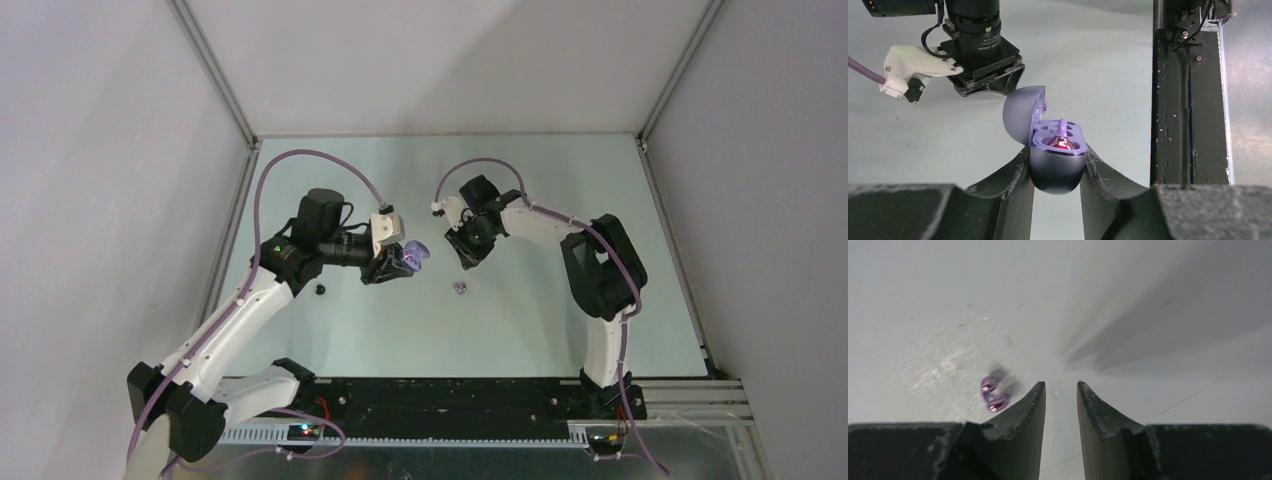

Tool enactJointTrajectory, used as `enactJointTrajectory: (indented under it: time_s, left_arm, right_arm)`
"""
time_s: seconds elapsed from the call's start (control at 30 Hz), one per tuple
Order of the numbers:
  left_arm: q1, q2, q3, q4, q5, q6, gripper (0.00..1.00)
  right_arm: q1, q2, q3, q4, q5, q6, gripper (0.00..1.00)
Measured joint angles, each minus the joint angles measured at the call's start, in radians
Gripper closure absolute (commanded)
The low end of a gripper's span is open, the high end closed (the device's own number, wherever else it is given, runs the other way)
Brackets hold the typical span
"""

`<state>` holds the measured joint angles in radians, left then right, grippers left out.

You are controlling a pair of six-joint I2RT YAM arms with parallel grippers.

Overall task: Insert the wireless bluetooth earbuds into the charging case
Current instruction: Adjust the earbud at the center of the board.

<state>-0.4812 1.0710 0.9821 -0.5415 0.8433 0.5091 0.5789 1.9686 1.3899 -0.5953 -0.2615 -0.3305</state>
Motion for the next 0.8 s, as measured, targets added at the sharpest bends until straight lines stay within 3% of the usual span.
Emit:
enactJointTrajectory:
  time_s: [0.3, 0.8]
  left_arm:
    - [0.0, 0.0, 0.0, 0.0, 0.0, 0.0, 1.0]
    - [0.0, -0.006, 0.0, 0.0, 0.0, 0.0, 1.0]
  right_arm:
    - [0.048, -0.112, -0.048, -0.048, -0.12, -0.107, 0.62]
    - [0.097, -0.094, -0.083, -0.051, -0.055, -0.143, 0.6]
